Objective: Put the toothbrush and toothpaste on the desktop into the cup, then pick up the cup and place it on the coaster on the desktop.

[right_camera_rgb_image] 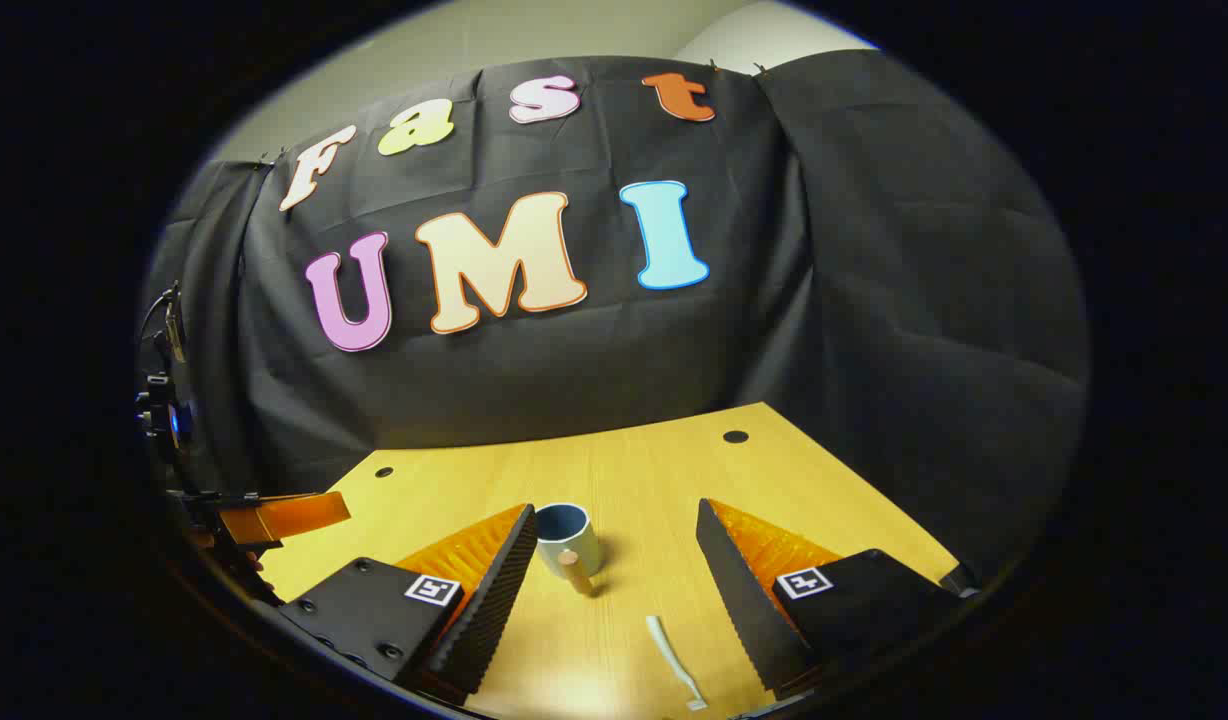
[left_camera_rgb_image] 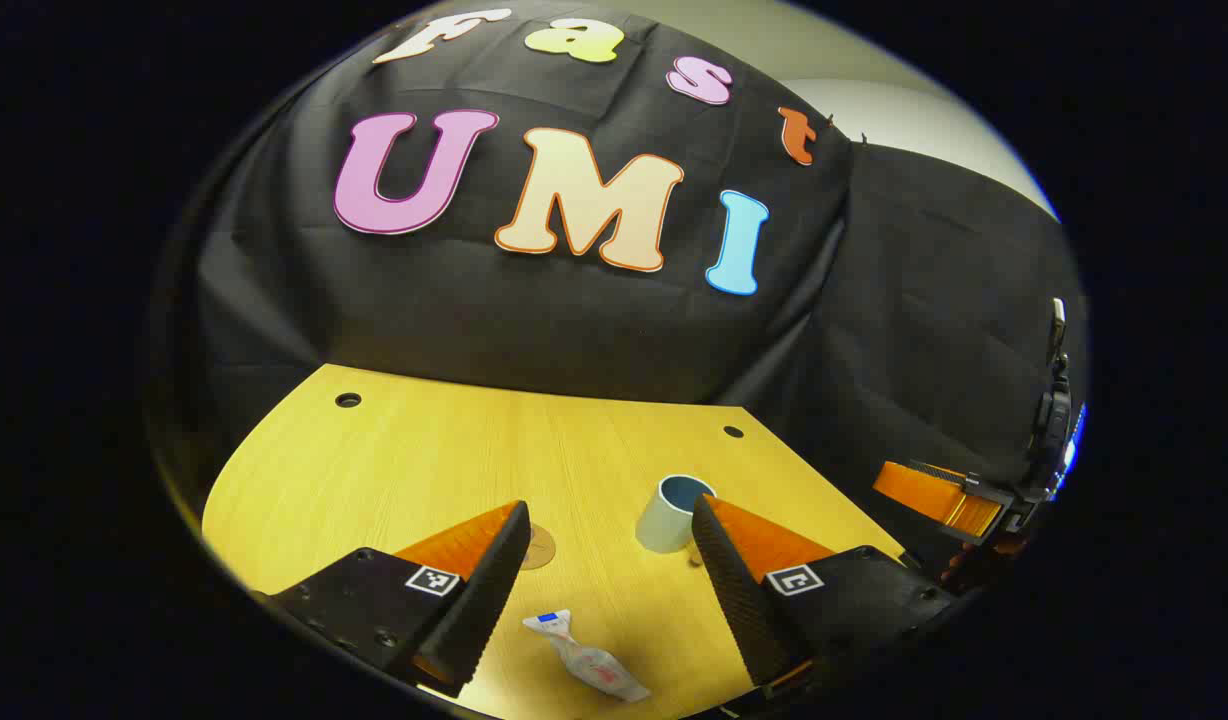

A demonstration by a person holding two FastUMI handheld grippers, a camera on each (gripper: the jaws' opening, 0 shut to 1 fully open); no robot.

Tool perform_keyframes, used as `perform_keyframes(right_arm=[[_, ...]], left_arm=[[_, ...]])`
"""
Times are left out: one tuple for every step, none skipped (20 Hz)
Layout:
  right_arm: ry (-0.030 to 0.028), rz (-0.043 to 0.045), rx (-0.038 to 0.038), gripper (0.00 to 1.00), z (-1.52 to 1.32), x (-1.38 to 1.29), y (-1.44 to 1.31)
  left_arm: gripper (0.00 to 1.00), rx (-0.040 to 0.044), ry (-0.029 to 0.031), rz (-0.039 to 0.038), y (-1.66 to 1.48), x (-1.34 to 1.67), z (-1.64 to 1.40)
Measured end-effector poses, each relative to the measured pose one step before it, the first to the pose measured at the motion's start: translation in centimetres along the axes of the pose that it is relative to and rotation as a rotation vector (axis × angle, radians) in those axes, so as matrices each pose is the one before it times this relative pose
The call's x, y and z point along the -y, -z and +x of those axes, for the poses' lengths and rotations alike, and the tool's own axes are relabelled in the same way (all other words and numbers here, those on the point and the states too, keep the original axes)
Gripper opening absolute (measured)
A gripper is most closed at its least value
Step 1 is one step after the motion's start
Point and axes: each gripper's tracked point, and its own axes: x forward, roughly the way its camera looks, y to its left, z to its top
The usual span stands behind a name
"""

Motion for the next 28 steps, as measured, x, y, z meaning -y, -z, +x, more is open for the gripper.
perform_keyframes(right_arm=[[-0.00895,-0.00151,-0.01156,0.99,0.048,-0.297,0.175],[-0.00365,-0.00455,-0.00565,0.99,0.057,-0.098,0.078],[0.00391,-0.00516,-0.00412,0.95,0.069,0.024,0.013],[0.00405,-0.00110,-0.00645,0.99,-0.015,0.135,0.269],[0.00180,0.00351,-0.00633,0.99,-0.036,0.052,0.188],[0.00342,0.00581,-0.00528,0.99,-0.126,0.012,0.170],[0.00286,0.00603,-0.00585,0.99,-0.078,0.047,0.087],[0.00431,0.00440,-0.00581,0.99,-0.117,0.094,0.195],[0.00557,0.00099,-0.00415,0.99,-0.069,0.139,0.017],[0.00323,-0.00365,-0.00293,0.99,-0.096,0.030,0.099],[0.00248,-0.00618,-0.00190,0.99,-0.114,0.135,0.068],[0.00373,-0.00459,-0.00302,0.99,-0.158,0.203,0.171],[0.00083,-0.00050,-0.00490,0.99,-0.181,0.050,0.126],[-0.00130,0.00178,-0.00856,0.99,0.088,0.023,0.357],[-0.00081,0.00164,-0.00961,0.99,0.047,0.057,0.271],[0.00183,0.00032,-0.00631,0.98,0.152,0.144,0.237],[0.00114,-0.00182,-0.00908,0.99,0.118,0.048,0.238],[-0.00318,-0.00316,-0.01577,0.98,0.215,0.000,0.476],[-0.00922,-0.00582,-0.01870,0.99,0.204,-0.144,0.368],[-0.00569,-0.00852,-0.01405,0.95,0.134,-0.058,0.418],[-0.00320,-0.00860,-0.01531,0.99,0.311,-0.029,0.371],[-0.00885,-0.00719,-0.01634,0.99,0.217,-0.114,0.378],[-0.01069,-0.00764,-0.01384,0.95,0.263,-0.301,0.315],[-0.00897,-0.00889,-0.00848,0.98,0.292,-0.210,0.242],[-0.00835,-0.00819,-0.00952,0.95,0.355,-0.161,0.186],[-0.00976,-0.00696,-0.01405,0.95,0.314,-0.337,0.426],[-0.00753,-0.00734,-0.01698,0.99,0.332,-0.209,0.357],[-0.00452,-0.00772,-0.01754,0.99,0.405,-0.142,0.410]], left_arm=[[0.94,0.00228,0.00095,-0.00748,-0.107,-0.020,0.017],[0.95,0.00378,0.00408,-0.00751,-0.080,0.227,0.124],[0.95,0.00417,0.00306,-0.00553,0.005,0.220,-0.036],[0.94,-0.00133,0.00727,-0.00345,0.221,0.238,0.023],[0.95,0.00047,-0.00203,0.00232,0.144,0.042,0.016],[0.94,0.00498,-0.00511,0.00570,-0.014,-0.214,0.032],[0.94,0.00104,0.00297,0.00793,0.098,-0.030,0.015],[0.94,-0.00966,-0.00214,0.01108,0.397,-0.074,0.118],[0.94,-0.00853,-0.00981,0.01074,0.158,-0.347,0.033],[0.94,-0.00536,-0.00639,0.00679,0.287,-0.279,-0.005],[0.94,0.00073,0.00240,0.00322,0.003,0.038,0.070],[0.94,-0.00240,-0.00093,0.00249,0.058,-0.084,-0.061],[0.94,-0.00443,-0.00398,-0.00093,0.162,-0.052,-0.014],[0.94,-0.00232,-0.00225,-0.00524,0.280,-0.120,-0.059],[0.94,-0.00175,-0.00196,-0.00963,0.169,-0.008,-0.057],[0.94,-0.00616,-0.00614,-0.01167,0.268,-0.149,0.006],[0.94,-0.00556,-0.00734,-0.01340,0.247,-0.146,-0.122],[0.94,-0.00366,-0.00959,-0.01472,0.192,-0.176,-0.103],[0.94,-0.00329,-0.01079,-0.01553,0.122,-0.243,-0.147],[0.94,-0.00240,-0.00828,-0.01303,0.201,-0.281,-0.120],[0.94,-0.00727,-0.01297,-0.00975,0.293,-0.385,-0.302],[0.94,-0.00684,-0.01713,-0.00757,0.268,-0.544,-0.237],[0.94,-0.00491,-0.01422,-0.00466,0.136,-0.457,-0.314],[0.94,0.00086,-0.01470,-0.00257,0.121,-0.497,-0.228],[0.94,-0.00083,-0.01700,-0.00053,0.155,-0.599,-0.142],[0.94,-0.00349,-0.01949,0.00067,0.153,-0.662,-0.180],[0.94,-0.00298,-0.01578,-0.00073,0.186,-0.478,-0.138],[0.94,0.00017,-0.01074,-0.00331,0.126,-0.280,-0.110]])
